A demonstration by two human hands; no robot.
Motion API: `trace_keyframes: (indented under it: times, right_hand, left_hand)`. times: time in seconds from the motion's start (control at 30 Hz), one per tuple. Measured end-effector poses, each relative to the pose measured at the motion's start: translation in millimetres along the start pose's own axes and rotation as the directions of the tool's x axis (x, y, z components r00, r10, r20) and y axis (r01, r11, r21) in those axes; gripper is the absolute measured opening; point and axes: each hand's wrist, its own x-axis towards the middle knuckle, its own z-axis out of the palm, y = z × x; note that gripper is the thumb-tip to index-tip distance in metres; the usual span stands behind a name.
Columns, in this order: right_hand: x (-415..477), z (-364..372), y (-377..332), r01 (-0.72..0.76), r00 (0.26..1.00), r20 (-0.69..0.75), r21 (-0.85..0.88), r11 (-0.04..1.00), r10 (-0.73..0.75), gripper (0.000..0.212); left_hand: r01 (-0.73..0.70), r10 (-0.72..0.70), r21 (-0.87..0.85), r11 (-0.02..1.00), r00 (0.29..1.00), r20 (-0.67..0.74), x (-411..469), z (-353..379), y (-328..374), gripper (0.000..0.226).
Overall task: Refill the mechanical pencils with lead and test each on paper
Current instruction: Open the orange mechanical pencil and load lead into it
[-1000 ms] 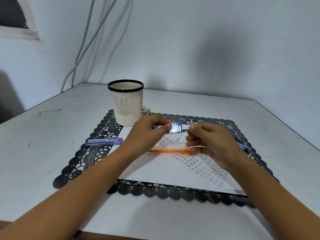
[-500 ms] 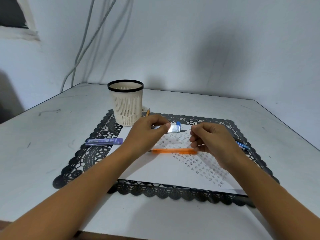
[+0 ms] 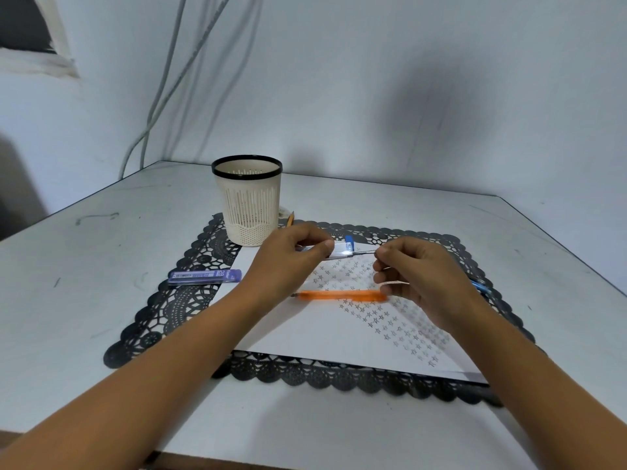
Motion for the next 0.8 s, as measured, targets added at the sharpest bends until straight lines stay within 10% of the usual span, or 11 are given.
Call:
trace_keyframes:
  times: [0.8]
  right_hand:
    - [3.0, -2.1, 2.3, 0.082, 0.995, -0.049, -0.054, 0.995, -0.085, 0.009]
  left_hand:
    - [0.105, -0.107, -0.079, 0.991, 0.994, -0.026, -2.3, 6.7, -1.9, 0.006]
